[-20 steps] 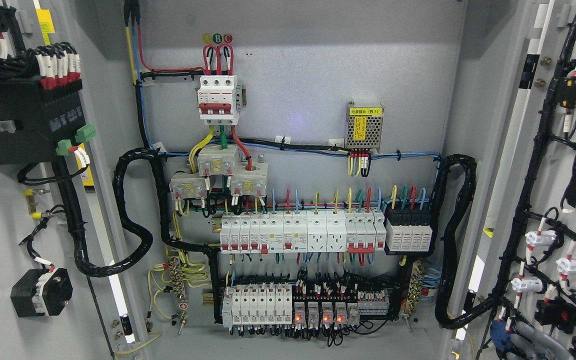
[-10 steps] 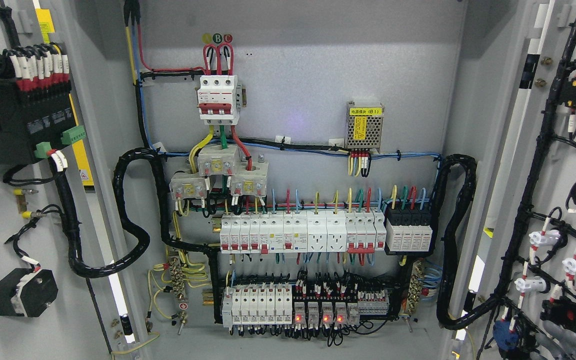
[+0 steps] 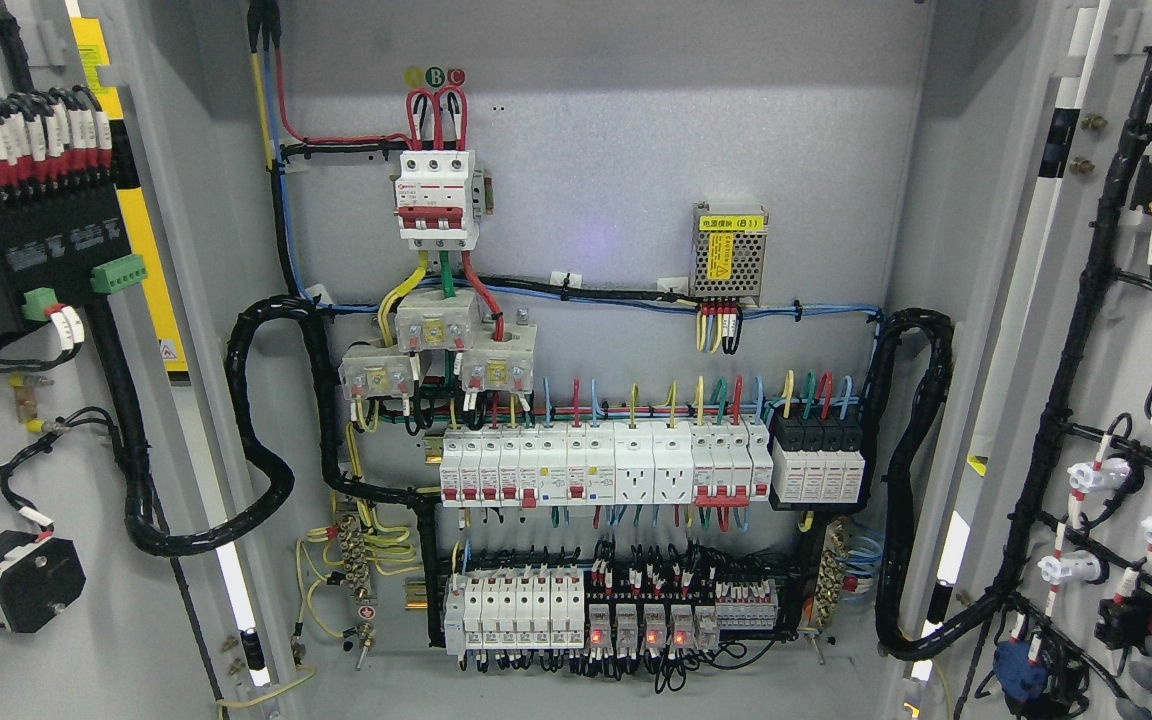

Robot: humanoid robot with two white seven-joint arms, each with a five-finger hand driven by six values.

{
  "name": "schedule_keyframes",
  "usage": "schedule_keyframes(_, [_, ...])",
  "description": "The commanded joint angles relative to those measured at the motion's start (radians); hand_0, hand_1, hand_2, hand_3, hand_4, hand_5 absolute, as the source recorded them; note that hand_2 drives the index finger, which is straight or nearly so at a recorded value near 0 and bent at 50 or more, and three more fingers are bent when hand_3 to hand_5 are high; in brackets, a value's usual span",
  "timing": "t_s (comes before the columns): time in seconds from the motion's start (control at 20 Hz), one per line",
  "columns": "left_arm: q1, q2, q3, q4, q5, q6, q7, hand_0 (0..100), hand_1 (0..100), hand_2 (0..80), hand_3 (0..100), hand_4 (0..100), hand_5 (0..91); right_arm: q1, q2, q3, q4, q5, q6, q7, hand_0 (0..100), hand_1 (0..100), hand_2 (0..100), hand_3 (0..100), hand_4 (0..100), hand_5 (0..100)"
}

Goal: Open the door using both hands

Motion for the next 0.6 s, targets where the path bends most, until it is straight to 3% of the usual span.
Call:
schedule_keyframes(0.0, [-0.019, 0.058, 0.067, 0.095, 0.017, 0.016, 0.0, 0, 0, 0.0, 0, 0, 0.0, 0.001, 0.026, -0.072, 0.013, -0.001, 0.0, -0.001, 22, 7, 0, 0, 0, 0])
schedule_keyframes(0.2, [-0.021, 0.095, 0.076, 0.113, 0.066, 0.028, 0.0, 0, 0, 0.0, 0, 0, 0.0, 0.012, 0.043, -0.082, 0.015, -0.001, -0.001, 0.001, 22, 7, 0, 0, 0, 0])
schedule_keyframes(0.55, [-0.026, 0.101, 0.108, 0.119, 0.071, 0.031, 0.0, 0, 0, 0.0, 0, 0, 0.0, 0.032, 0.048, -0.117, 0.015, -0.003, -0.003, 0.001, 22, 7, 0, 0, 0, 0])
